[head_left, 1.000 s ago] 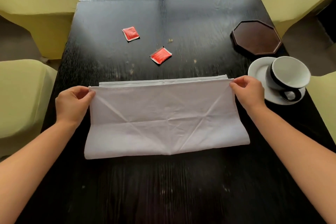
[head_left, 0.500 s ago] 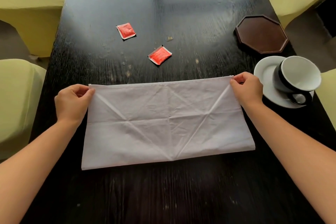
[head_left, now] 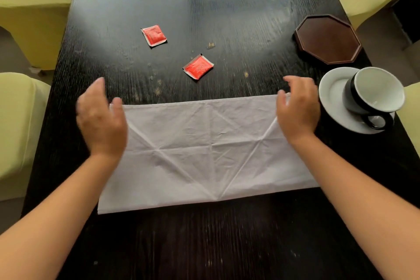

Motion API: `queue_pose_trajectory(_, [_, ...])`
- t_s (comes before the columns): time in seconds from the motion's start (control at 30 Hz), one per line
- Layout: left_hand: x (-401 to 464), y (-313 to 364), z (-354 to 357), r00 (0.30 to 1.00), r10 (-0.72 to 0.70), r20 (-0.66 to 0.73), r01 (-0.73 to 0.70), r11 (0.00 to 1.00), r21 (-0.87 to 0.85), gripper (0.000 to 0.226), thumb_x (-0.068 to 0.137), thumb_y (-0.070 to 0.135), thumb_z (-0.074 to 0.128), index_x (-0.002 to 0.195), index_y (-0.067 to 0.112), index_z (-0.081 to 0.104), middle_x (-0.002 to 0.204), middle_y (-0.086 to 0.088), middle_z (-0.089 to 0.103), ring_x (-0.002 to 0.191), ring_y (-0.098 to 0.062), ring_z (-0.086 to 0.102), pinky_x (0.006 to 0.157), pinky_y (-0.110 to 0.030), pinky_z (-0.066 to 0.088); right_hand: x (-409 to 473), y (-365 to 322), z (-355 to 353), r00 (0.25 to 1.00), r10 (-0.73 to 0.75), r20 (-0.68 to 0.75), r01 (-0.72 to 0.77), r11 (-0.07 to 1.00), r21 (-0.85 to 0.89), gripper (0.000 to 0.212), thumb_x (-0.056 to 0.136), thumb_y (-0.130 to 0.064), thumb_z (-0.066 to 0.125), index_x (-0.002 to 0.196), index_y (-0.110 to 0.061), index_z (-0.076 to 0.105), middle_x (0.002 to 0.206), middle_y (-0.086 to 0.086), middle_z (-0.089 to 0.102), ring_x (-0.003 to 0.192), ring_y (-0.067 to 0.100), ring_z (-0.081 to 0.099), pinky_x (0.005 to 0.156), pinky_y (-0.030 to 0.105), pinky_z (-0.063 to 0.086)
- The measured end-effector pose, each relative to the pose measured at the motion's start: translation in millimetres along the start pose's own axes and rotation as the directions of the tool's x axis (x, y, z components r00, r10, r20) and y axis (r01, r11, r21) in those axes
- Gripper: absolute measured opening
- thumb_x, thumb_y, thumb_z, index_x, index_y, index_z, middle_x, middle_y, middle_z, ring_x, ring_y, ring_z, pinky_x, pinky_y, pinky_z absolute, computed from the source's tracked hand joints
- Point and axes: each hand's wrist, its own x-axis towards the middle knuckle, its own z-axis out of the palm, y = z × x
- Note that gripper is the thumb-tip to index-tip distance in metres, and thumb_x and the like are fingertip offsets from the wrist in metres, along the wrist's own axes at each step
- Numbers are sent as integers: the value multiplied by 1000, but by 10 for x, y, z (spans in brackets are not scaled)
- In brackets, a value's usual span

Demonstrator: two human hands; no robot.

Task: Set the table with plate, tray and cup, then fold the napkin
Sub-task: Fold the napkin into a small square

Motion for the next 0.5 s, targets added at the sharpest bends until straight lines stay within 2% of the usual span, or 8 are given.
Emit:
queue_pose_trajectory(0.03, [-75, 156, 52, 993, 100, 58, -100, 995, -2, 54, 92, 23, 37, 143, 4, 32, 150, -17, 33, 139, -32, 28, 109, -35, 20, -105, -130, 44, 991, -134, 9, 134, 991, -11, 39, 86, -19, 51, 123, -11, 55, 125, 16, 56, 113, 36, 51, 88, 44, 41])
queue_pose_trajectory(0.07, [-173, 322, 126, 970, 197, 144, -199, 980, 0, 57, 92, 24, 34, 145, 7, 24, 155, -11, 20, 144, -27, 18, 112, -37, 13, -217, -267, 109, 968, -241, 76, 242, 970, -16, 45, 87, -21, 50, 131, -13, 50, 137, 15, 50, 123, 34, 47, 96, 44, 37])
queue_pose_trajectory(0.13, [-378, 614, 318, 881, 346, 323, -367, 930, 7, 59, 93, 30, 28, 148, 14, 14, 154, 1, 3, 144, -17, 4, 115, -45, 4, -421, -513, 272, 893, -339, 295, 362, 932, -23, 53, 93, -29, 42, 145, -20, 30, 155, 7, 24, 143, 26, 21, 113, 47, 16])
queue_pose_trajectory(0.17, [-467, 714, 423, 835, 387, 391, -431, 902, 27, 58, 94, 34, 24, 148, 17, 12, 154, 4, 0, 144, -15, 0, 115, -46, 1, -499, -594, 361, 855, -348, 384, 392, 919, -42, 56, 95, -32, 37, 147, -23, 20, 158, 2, 13, 146, 21, 9, 115, 48, 6])
queue_pose_trajectory(0.23, [-574, 804, 605, 779, 382, 497, -484, 870, 90, 55, 97, 37, 23, 147, 22, 7, 156, 4, -1, 144, -14, -4, 115, -45, -4, -603, -661, 521, 806, -330, 492, 421, 903, -83, 58, 96, -34, 31, 149, -24, 10, 160, -3, 2, 146, 14, -2, 115, 47, -4])
queue_pose_trajectory(0.3, [-566, 777, 711, 765, 324, 556, -467, 874, 133, 54, 97, 38, 20, 147, 26, 3, 158, 5, 2, 145, -13, -2, 115, -42, -6, -625, -649, 601, 787, -308, 534, 418, 904, -94, 57, 97, -35, 29, 149, -24, 9, 160, -5, 0, 146, 11, -4, 115, 48, -5])
queue_pose_trajectory(0.43, [-493, 633, 651, 744, 340, 575, -499, 855, 139, 66, 85, 48, 2, 148, 28, 12, 158, 3, 7, 146, -16, 5, 116, -37, 2, -567, -515, 589, 800, -316, 510, 405, 911, -72, 56, 97, -36, 28, 149, -27, 7, 159, -6, 1, 146, 9, -1, 115, 42, -4])
queue_pose_trajectory(0.5, [-446, 499, 575, 759, 315, 570, -473, 868, 151, 66, 86, 47, 5, 148, 29, 12, 158, 3, 6, 146, -15, 4, 116, -37, 4, -498, -386, 541, 826, -273, 493, 358, 930, -85, 57, 97, -34, 28, 149, -24, 6, 159, -6, 1, 146, 9, -1, 116, 40, -4])
